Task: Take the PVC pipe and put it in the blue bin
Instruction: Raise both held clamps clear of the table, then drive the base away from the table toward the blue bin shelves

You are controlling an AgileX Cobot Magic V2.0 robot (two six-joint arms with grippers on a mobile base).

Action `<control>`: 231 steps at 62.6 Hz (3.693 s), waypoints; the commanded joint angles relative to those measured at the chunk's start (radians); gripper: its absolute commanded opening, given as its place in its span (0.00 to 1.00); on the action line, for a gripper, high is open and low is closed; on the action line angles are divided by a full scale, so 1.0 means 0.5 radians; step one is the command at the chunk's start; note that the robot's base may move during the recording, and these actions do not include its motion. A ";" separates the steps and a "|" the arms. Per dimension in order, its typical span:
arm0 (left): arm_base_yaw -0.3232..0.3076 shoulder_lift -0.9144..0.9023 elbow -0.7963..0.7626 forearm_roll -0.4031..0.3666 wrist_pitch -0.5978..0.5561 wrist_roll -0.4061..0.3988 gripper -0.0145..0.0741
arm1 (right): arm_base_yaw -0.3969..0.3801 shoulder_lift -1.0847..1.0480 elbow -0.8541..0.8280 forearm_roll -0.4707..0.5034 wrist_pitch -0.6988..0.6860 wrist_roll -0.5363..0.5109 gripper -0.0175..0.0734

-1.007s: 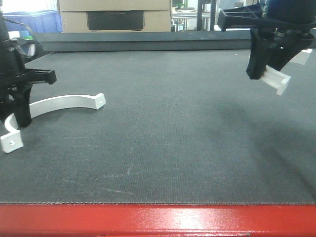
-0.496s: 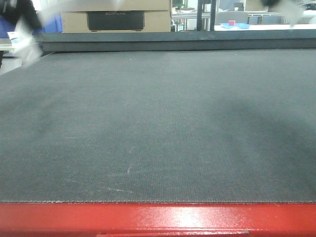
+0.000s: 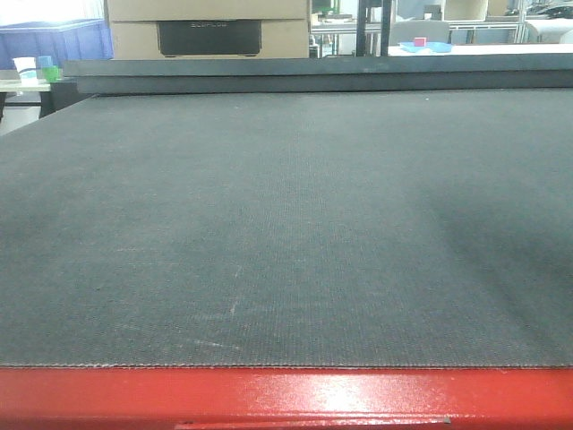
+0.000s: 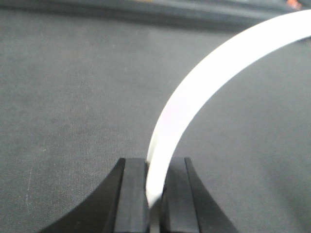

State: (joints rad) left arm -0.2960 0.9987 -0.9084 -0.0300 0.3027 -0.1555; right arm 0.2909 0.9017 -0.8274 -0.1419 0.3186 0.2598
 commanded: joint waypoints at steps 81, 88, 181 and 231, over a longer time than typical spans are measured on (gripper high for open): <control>-0.015 -0.672 0.370 -0.046 -0.286 -0.013 0.04 | 0.001 -0.601 0.157 -0.130 -0.069 0.019 0.01; -0.015 -0.672 0.370 -0.046 -0.286 -0.013 0.04 | 0.001 -0.601 0.157 -0.130 -0.069 0.019 0.01; -0.015 -0.672 0.370 -0.046 -0.286 -0.013 0.04 | 0.001 -0.601 0.157 -0.130 -0.069 0.019 0.01; -0.015 -0.672 0.370 -0.046 -0.286 -0.013 0.04 | 0.001 -0.601 0.157 -0.130 -0.069 0.019 0.01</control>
State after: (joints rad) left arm -0.2968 0.6656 -0.7247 -0.0511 0.1875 -0.1574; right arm 0.2909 0.6060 -0.7491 -0.1936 0.3081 0.2696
